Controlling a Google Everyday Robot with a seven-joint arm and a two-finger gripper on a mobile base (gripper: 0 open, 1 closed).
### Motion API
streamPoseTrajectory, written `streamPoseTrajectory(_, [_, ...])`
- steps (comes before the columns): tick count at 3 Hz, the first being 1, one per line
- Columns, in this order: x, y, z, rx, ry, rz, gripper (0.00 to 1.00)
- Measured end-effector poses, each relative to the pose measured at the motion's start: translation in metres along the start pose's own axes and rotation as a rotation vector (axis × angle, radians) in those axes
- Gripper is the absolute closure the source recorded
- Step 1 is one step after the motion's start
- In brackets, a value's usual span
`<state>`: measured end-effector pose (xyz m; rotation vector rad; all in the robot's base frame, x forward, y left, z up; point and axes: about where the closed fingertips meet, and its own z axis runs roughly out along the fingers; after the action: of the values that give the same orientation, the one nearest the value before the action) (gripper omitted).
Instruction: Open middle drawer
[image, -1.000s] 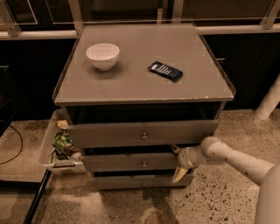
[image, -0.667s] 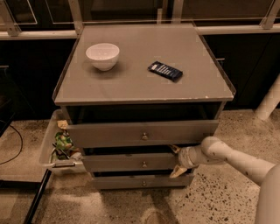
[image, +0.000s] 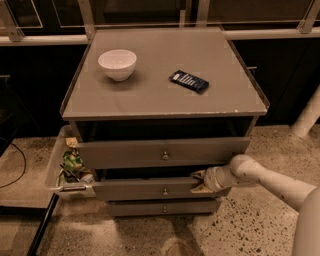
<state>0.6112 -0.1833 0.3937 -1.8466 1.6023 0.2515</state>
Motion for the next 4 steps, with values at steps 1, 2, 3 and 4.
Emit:
streamPoseTrajectory(1, [-0.0026, -0.002, -0.0036, 0.0, 0.0, 0.0, 0.87])
streamPoseTrajectory(2, [-0.0026, -0.0021, -0.0036, 0.0, 0.0, 0.0, 0.87])
streamPoseTrajectory(3, [-0.0027, -0.002, -0.0036, 0.0, 0.0, 0.0, 0.63])
streamPoseTrajectory(4, [-0.009, -0.0012, -0.0017, -0.005, -0.01, -0.012, 0.39])
